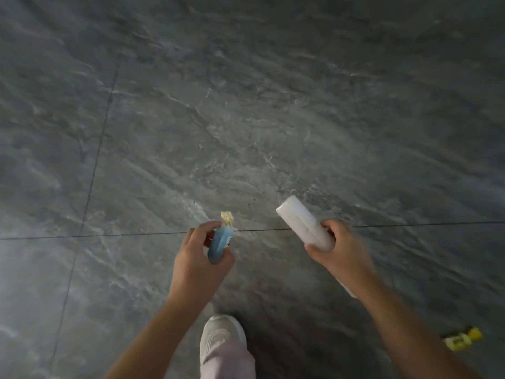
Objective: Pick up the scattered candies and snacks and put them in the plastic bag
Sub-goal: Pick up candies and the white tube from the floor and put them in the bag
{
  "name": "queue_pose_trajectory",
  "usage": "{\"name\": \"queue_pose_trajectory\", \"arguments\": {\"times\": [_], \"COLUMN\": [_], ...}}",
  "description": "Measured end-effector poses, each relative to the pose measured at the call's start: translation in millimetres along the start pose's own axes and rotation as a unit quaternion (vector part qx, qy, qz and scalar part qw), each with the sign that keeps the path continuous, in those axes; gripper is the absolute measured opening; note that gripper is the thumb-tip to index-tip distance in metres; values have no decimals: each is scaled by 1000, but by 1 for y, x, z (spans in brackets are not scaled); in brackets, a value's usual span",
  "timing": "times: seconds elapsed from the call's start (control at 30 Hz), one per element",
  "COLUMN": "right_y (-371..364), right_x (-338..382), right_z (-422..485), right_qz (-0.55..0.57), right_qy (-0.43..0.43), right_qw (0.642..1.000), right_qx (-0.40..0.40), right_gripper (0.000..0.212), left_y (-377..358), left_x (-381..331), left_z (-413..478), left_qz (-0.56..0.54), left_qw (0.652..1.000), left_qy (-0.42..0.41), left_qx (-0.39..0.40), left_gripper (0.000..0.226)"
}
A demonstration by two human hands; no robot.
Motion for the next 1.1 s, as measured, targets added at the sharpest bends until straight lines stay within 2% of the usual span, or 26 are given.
{"name": "queue_pose_trajectory", "arguments": {"times": [0.17,0.3,0.43,0.6,0.77,0.9,1.0,1.1], "right_y": [115,202,284,383,478,519,534,546], "right_x": [52,99,139,168,188,208,216,217], "right_z": [-53,-115,-185,-274,-357,-408,-445,-489], "right_qz": [4,-3,-2,47,18,36,52,71], "right_qy": [-39,-61,-86,-115,-140,-157,-163,-207], "right_qw": [997,994,989,982,976,967,953,925], "right_qx": [-61,-88,-118,-141,-166,-196,-250,-309], "right_gripper": [44,44,45,38,41,41,43,48], "left_y": [40,82,125,176,210,213,214,224], "left_x": [-135,-251,-327,-413,-481,-501,-516,-545], "left_z": [-12,-49,-106,-188,-265,-304,-308,-295], "left_qz": [-19,14,-24,-11,-61,-97,-77,-11], "left_qw": [993,978,978,972,971,971,963,952], "left_qy": [-77,-180,-142,-173,-167,-142,-156,-207], "left_qx": [86,103,151,159,158,167,207,226], "left_gripper": [43,46,44,43,42,45,41,43]}}
Point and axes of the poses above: each hand's wrist, its own z-axis towards the middle knuckle, its own y-axis out of the back of the hand, x = y × z, the point moved 6 cm from there along z, towards the middle knuckle, and after that the axes turned 2 degrees about y, right-handed, at the moved point
